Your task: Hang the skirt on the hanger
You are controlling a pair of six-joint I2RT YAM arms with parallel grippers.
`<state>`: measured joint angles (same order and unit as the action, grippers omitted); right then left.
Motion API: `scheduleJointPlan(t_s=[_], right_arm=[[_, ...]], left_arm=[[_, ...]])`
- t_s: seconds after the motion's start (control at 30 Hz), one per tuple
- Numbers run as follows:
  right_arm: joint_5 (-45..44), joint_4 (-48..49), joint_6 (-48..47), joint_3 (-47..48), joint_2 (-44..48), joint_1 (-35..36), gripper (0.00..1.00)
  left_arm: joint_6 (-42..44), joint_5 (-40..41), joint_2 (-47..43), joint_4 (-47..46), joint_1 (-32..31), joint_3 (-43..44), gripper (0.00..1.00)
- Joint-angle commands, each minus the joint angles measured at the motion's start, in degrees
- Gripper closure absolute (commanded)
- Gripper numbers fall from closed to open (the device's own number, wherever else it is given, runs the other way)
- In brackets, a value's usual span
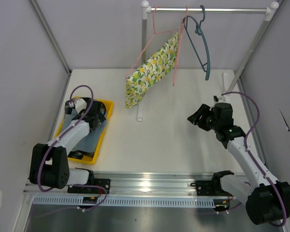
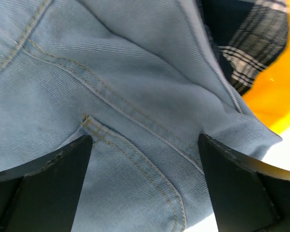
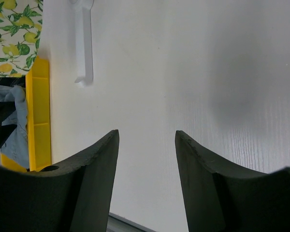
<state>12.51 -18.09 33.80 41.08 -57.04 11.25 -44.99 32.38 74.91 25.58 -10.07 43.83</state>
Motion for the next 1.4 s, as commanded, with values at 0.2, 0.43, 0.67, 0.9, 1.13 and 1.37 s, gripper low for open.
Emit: scheduleJointPlan(t_s=[0.2, 0.43, 0.67, 0.9, 1.13, 1.37], right_arm=[[-0.47, 1.91, -0.84, 0.23, 0.7, 1.85, 0.44], [-1.79, 1.48, -0.67, 1.54, 0.0, 3.69, 0.44], [-3.46, 0.42, -1.28, 4.18, -0.8, 4.49, 0.44], [-5.83, -2.83, -2.51, 7.17, -0.45, 4.75, 0.44], [-7.59, -5.29, -2.34, 8.75, 1.13, 4.75, 0.44], [-9.17, -7.22, -2.16, 8.32, 2.37, 4.93, 0.44]], left_arm=[[-0.98, -6.54, 3.23, -3.79, 5.23, -0.86, 0.8], [5.95, -5.93, -6.96, 2.62, 5.32, 5.37, 1.0], [13.08, -9.7, -21.81, 8.34, 3.66, 11.79, 1.0], [17.21, -11.38, -31.58, 10.62, -9.41, 15.13, 1.0], [15.99, -9.27, -34.05, 8.61, -29.53, 13.04, 1.0], [10.37, -7.24, -25.36, -1.83, -49.16, 5.83, 1.0]])
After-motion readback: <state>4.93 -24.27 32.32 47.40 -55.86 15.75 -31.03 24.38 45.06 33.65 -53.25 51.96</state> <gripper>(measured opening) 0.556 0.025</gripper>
